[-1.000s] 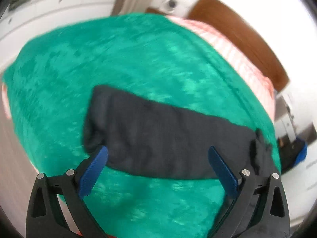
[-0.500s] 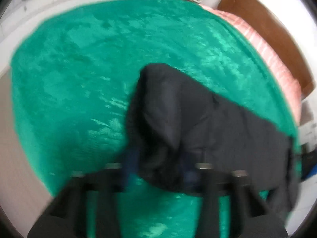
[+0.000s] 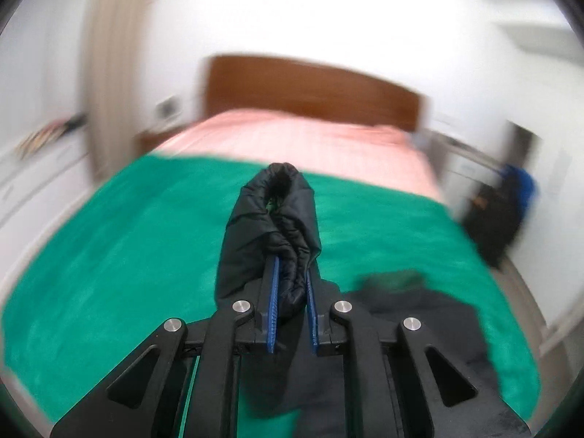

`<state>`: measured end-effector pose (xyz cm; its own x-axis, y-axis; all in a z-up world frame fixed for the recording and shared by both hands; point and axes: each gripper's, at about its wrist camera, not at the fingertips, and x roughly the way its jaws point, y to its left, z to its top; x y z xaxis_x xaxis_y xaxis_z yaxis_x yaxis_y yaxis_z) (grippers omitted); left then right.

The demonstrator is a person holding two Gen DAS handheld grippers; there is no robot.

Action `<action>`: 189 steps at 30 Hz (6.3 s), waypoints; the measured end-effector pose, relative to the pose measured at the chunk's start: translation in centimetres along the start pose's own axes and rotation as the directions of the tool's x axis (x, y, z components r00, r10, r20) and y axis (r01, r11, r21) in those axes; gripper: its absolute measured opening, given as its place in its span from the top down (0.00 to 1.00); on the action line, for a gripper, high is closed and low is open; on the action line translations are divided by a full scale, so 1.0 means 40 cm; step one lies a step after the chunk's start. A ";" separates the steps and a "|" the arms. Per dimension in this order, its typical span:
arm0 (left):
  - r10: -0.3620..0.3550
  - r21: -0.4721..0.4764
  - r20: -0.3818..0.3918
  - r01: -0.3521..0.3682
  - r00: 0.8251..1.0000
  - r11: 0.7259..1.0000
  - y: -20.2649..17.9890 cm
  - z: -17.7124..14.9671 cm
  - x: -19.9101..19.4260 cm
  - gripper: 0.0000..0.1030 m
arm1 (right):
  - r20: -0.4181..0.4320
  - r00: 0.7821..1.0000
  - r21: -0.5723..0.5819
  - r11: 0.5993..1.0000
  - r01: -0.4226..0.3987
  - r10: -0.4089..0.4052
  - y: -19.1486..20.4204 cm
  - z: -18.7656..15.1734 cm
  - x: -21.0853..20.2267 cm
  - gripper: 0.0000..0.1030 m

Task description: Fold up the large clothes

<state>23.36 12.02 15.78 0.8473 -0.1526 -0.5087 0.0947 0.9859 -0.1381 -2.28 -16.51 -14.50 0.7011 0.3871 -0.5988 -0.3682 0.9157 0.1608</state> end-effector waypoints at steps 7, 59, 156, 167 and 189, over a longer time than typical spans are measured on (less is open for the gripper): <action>-0.240 0.254 -0.245 0.301 0.939 0.919 -0.569 -0.151 0.228 0.43 | 0.028 0.999 0.017 1.000 0.015 -0.015 -0.018 0.001 -0.029 0.19; -0.054 0.177 -0.253 0.101 0.966 0.979 -0.347 -0.888 0.264 0.00 | 0.005 0.963 0.256 0.931 0.259 -0.269 -0.324 0.068 0.066 0.11; -0.064 0.181 -0.243 0.110 0.968 0.977 -0.337 -0.899 0.267 0.00 | 0.003 0.937 0.152 0.926 0.345 -0.349 -0.288 0.034 0.128 0.00; 0.176 0.231 -0.209 -0.126 0.962 0.965 -0.137 -0.711 0.080 0.00 | 0.005 0.936 0.151 0.925 0.348 -0.353 -0.288 0.035 0.126 0.00; 0.277 0.047 -0.307 -0.276 0.911 0.960 0.204 -0.752 -0.057 0.00 | 0.017 0.926 0.137 0.919 0.371 -0.377 -0.279 0.024 0.117 0.00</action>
<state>6.49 18.33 -9.76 0.6374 0.1129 -0.7622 -0.1182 0.9918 0.0481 5.70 -24.81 -18.35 0.7986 0.0155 -0.6017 0.0052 0.9995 0.0327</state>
